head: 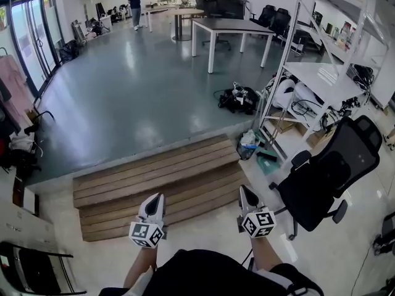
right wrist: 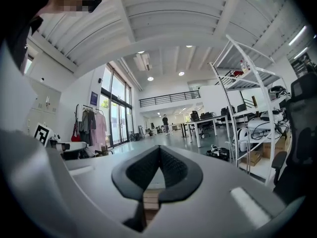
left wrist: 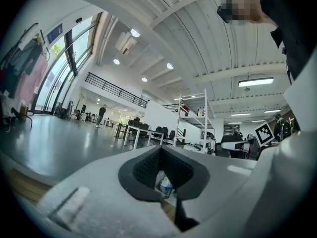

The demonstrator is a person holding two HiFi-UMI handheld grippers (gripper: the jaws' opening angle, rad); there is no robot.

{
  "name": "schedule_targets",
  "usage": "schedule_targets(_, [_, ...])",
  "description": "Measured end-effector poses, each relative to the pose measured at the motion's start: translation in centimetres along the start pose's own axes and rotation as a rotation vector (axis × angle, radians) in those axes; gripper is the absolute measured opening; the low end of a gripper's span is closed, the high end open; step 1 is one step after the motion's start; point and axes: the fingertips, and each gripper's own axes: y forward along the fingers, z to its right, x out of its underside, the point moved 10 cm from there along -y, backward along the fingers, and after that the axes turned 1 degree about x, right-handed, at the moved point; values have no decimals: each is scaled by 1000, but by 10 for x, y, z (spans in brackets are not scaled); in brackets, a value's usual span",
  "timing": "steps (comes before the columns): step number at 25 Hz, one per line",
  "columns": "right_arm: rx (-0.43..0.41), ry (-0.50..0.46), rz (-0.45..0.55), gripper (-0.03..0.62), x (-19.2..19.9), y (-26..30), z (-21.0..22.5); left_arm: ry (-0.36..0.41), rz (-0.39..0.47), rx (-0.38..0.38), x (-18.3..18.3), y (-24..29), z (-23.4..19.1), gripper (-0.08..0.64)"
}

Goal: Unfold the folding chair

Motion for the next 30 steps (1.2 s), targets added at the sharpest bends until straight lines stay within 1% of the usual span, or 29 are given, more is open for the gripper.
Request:
schedule_targets(3, [-30, 12, -16, 3, 3, 5, 1, 1, 9, -35, 0, -11, 2, 0])
schedule_targets(5, [-73, 18, -21, 3, 3, 14, -4, 1, 13, -81, -1, -24, 2, 0])
schedule_targets(10, [-208, 43, -55, 3, 14, 39, -22, 0, -9, -249, 4, -68, 7, 0])
schedule_targets(14, [-328, 31, -87, 3, 27, 57, -32, 16, 16, -381, 5, -104, 18, 0])
schedule_targets(18, [-410, 29, -131, 3, 36, 76, -48, 17, 43, -514, 6, -144, 28, 0])
schedule_targets(21, [-444, 29, -158, 3, 34, 89, -71, 30, 73, -595, 1, -174, 31, 0])
schedule_targets(24, [-508, 16, -155, 3, 28, 98, -102, 52, 109, -651, -8, -201, 29, 0])
schedule_targets(28, [-576, 6, -171, 3, 27, 106, -150, 37, 152, -690, -17, -234, 21, 0])
schedule_targets(30, [-605, 12, -186, 3, 28, 109, -182, 27, 170, -713, -22, -256, 12, 0])
